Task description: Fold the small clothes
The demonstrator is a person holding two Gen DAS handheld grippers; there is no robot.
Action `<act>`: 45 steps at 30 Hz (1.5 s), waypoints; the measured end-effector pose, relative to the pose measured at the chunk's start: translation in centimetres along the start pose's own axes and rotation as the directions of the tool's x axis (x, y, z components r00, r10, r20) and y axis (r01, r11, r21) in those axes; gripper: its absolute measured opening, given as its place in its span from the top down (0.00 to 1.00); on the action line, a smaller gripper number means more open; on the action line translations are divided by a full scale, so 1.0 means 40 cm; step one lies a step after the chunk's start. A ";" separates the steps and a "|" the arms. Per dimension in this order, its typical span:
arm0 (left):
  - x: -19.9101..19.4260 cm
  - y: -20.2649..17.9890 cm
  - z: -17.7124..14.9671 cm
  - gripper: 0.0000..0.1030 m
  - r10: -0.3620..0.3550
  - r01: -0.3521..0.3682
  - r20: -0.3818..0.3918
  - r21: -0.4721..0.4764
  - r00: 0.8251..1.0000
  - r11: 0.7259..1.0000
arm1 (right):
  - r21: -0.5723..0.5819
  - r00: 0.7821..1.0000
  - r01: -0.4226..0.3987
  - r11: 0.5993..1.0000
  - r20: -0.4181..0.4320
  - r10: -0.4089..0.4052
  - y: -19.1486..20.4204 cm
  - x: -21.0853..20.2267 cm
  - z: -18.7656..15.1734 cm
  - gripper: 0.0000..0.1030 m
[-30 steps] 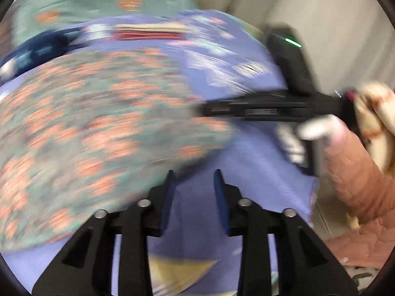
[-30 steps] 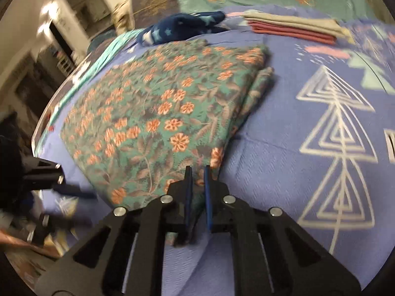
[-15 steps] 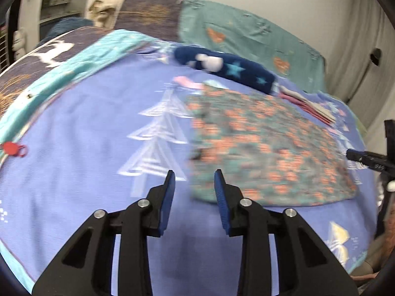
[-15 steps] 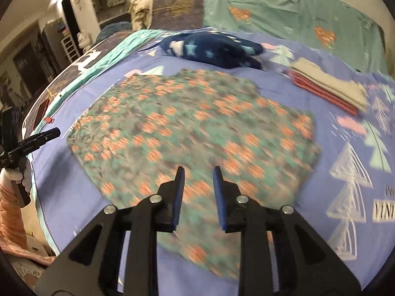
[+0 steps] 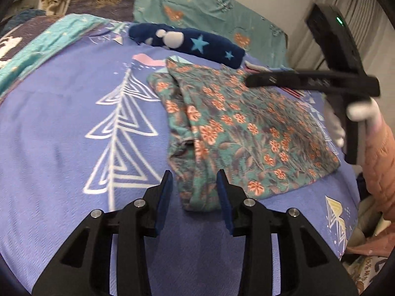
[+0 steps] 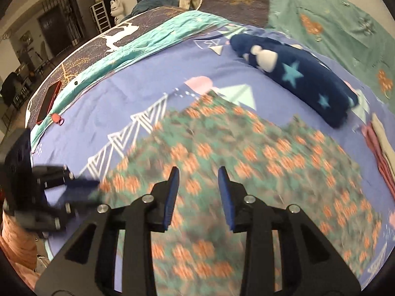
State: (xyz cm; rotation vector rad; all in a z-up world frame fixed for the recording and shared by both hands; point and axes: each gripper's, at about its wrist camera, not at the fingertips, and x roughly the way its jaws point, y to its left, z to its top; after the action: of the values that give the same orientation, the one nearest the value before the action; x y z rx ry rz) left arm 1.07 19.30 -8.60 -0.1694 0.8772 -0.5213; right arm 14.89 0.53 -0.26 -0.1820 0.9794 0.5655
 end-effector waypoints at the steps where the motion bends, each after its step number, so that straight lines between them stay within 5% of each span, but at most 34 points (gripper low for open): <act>1: 0.011 0.002 0.002 0.61 -0.019 0.019 -0.013 -0.004 1.000 1.000 | -0.002 1.000 0.001 1.000 -0.002 -0.001 0.010 0.022 0.026 0.63; 4: 0.031 0.001 0.013 0.57 -0.063 0.063 -0.018 -0.005 0.998 0.998 | 0.011 1.000 0.001 1.000 -0.010 -0.001 0.032 0.074 0.085 0.46; 7: 0.026 0.010 0.019 0.57 -0.123 0.123 0.001 -0.041 0.992 0.992 | 0.017 0.999 -0.003 1.000 -0.043 0.004 0.060 0.141 0.137 0.44; 9: 0.016 0.028 0.019 0.66 -0.164 0.166 0.026 -0.094 0.986 0.982 | -0.004 0.998 0.017 1.000 -0.066 -0.017 0.088 0.187 0.166 0.44; 11: -0.003 0.036 0.014 0.85 -0.170 0.176 0.056 -0.121 0.984 0.977 | -0.026 0.994 0.055 0.998 -0.092 -0.057 0.105 0.224 0.181 0.44; 13: -0.023 0.029 0.009 0.88 -0.183 0.191 0.080 -0.121 0.980 0.974 | -0.035 0.984 0.106 0.994 -0.139 -0.109 0.109 0.272 0.191 0.44; 22: -0.033 -0.046 -0.026 0.88 -0.197 0.200 0.059 -0.045 0.979 0.979 | -0.017 0.980 0.118 0.993 -0.158 -0.119 0.089 0.319 0.188 0.45; 26: -0.015 -0.026 -0.033 0.73 -0.108 0.110 0.035 -0.074 0.994 0.991 | -0.048 0.977 0.133 0.990 -0.159 -0.139 0.101 0.320 0.186 0.45; 27: -0.008 -0.019 -0.029 0.72 -0.090 0.092 0.027 -0.079 0.996 0.993 | -0.062 0.977 0.136 0.989 -0.155 -0.144 0.105 0.321 0.184 0.47; 29: -0.007 -0.012 -0.033 0.79 -0.065 0.066 0.021 -0.086 0.998 0.994 | -0.098 0.979 0.130 0.987 -0.143 -0.144 0.118 0.318 0.182 0.77; 32: -0.042 -0.011 -0.028 0.93 -0.030 0.034 0.063 -0.072 0.998 0.997 | -0.086 0.995 0.087 0.993 -0.049 -0.091 0.127 0.263 0.205 1.00; 35: -0.082 0.005 -0.023 0.94 -0.008 0.015 0.088 -0.086 0.996 0.996 | -0.034 0.999 0.017 0.999 0.037 -0.016 0.116 0.212 0.238 1.00; 39: -0.048 0.041 -0.051 1.00 0.106 -0.105 0.004 -0.106 0.994 0.989 | -0.030 0.999 0.019 0.999 -0.030 -0.020 0.113 0.268 0.233 1.00; 45: -0.094 0.073 -0.078 1.00 0.046 -0.038 0.050 -0.152 0.998 0.988 | 0.029 1.000 -0.011 1.000 -0.009 0.012 0.070 0.235 0.178 0.89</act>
State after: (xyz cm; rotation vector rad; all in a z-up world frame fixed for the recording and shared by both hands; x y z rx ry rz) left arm -2.24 23.91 -9.02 -0.3009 0.8668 -0.4092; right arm 22.65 9.16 -3.75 -0.1531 0.9976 0.5611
